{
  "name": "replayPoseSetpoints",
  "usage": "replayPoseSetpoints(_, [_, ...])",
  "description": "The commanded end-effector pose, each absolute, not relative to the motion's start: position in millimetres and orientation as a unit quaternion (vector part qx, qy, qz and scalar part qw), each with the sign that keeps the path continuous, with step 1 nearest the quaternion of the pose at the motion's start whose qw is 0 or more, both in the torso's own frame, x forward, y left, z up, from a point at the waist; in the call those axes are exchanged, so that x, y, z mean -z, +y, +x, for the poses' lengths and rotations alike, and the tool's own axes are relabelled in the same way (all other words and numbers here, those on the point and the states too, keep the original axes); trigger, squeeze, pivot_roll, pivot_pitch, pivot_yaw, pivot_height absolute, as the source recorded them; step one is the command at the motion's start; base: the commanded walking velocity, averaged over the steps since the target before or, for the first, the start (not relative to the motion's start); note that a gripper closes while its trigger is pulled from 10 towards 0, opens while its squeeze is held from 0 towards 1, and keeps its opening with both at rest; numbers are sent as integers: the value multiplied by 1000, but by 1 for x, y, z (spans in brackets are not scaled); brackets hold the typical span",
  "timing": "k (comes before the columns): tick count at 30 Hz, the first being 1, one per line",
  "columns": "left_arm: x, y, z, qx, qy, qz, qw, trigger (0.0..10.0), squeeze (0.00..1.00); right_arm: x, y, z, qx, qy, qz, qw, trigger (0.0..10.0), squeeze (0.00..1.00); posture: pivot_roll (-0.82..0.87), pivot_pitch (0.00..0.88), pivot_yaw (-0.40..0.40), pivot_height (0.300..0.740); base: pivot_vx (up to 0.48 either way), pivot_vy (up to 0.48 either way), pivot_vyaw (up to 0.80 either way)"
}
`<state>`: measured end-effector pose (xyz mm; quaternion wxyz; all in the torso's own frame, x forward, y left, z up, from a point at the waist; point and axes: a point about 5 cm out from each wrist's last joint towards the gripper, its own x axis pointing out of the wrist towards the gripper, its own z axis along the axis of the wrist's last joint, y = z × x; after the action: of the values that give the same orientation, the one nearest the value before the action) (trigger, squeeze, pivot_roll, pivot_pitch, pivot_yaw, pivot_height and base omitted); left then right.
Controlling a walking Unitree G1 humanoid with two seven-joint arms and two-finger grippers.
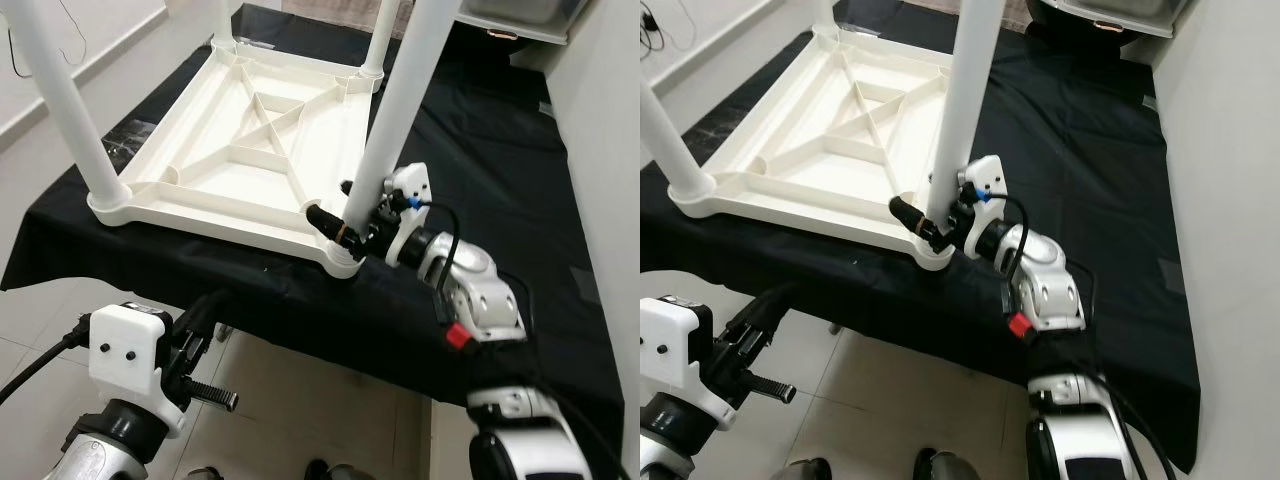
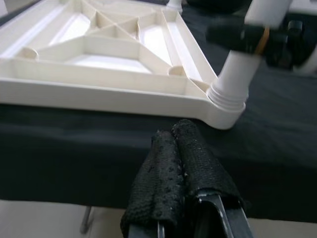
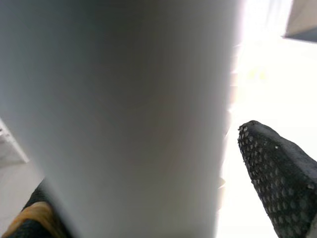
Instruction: Building children table
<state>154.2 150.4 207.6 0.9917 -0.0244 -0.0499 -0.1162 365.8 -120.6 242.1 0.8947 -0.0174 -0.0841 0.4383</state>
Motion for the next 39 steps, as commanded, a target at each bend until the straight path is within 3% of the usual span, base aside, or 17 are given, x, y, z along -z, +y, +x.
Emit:
replayPoseSetpoints(1, [-207, 149, 151, 117, -47, -22, 992, 10000, 0, -240, -114, 368, -476, -80, -25, 876, 10000, 992, 174, 267, -133, 740, 0, 0, 0])
replayPoseSetpoints(2, [-207, 149, 151, 117, -47, -22, 992, 10000, 0, -240, -114, 368, -476, -80, -25, 876, 10000, 992, 174, 267, -133, 740, 0, 0, 0])
replayPoseSetpoints(3, [-207, 150, 150, 115, -47, -19, 992, 10000, 0, -242, -112, 370, -497, -73, -41, 864, 10000, 0, 195, 280, -135, 740, 0, 0, 0])
replayPoseSetpoints(5, [-207, 151, 150, 114, -48, -17, 992, 10000, 0, -244, -111, 372, -512, -70, -48, 855, 10000, 0, 201, 285, -136, 740, 0, 0, 0])
replayPoseSetpoints(6, [-207, 152, 149, 111, -50, -15, 992, 10000, 0, -248, -113, 375, -516, -76, -46, 852, 0, 0, 204, 288, -138, 740, 0, 0, 0])
replayPoseSetpoints(14, [-207, 156, 147, 103, -52, -11, 993, 10000, 0, -237, -133, 377, -502, -76, -48, 860, 0, 0, 192, 291, -134, 740, 0, 0, 0])
replayPoseSetpoints(22, [-207, 154, 148, 108, -51, -14, 993, 10000, 0, -190, -140, 356, -441, -28, -36, 896, 0, 0, 178, 284, -132, 740, 0, 0, 0])
replayPoseSetpoints(23, [-208, 155, 149, 107, -53, -13, 993, 10000, 0, -170, -166, 360, -191, 45, -83, 977, 0, 0, 167, 271, -155, 740, 0, 0, 0])
replayPoseSetpoints(24, [-209, 155, 150, 109, -56, -10, 992, 10000, 0, -157, -169, 337, -99, 66, -99, 988, 0, 0, 183, 257, -166, 740, 0, 0, 0])
replayPoseSetpoints(25, [-211, 156, 152, 106, -61, -9, 992, 10000, 0, -151, -160, 313, -64, 84, -96, 990, 0, 0, 145, 242, -142, 740, 0, 0, 0])
replayPoseSetpoints(27, [-212, 157, 154, 104, -64, -9, 992, 10000, 0, -150, -152, 296, -62, 91, -82, 991, 0, 0, 135, 240, -137, 740, 0, 0, 0])
replayPoseSetpoints(28, [-212, 156, 156, 108, -67, -10, 992, 10000, 0, -151, -141, 293, -105, 79, -68, 989, 0, 0, 127, 219, -143, 740, 0, 0, 0])
replayPoseSetpoints(30, [-212, 156, 156, 108, -67, -10, 992, 10000, 0, -151, -141, 293, -105, 79, -68, 989, 0, 0, 127, 219, -143, 740, 0, 0, 0])
replayPoseSetpoints(36, [-215, 155, 163, 110, -81, -7, 991, 10000, 0, -156, -135, 318, -138, 51, -94, 985, 0, 0, 142, 202, -159, 740, 0, 0, 0])
replayPoseSetpoints(37, [-216, 157, 162, 106, -82, -5, 991, 10000, 0, -157, -137, 327, -130, 50, -106, 985, 10000, 0, 145, 204, -155, 740, 0, 0, 0])
replayPoseSetpoints(39, [-216, 158, 161, 105, -81, -4, 991, 10000, 0, -163, -138, 343, -147, 35, -132, 980, 10000, 0, 144, 208, -143, 740, 0, 0, 0])
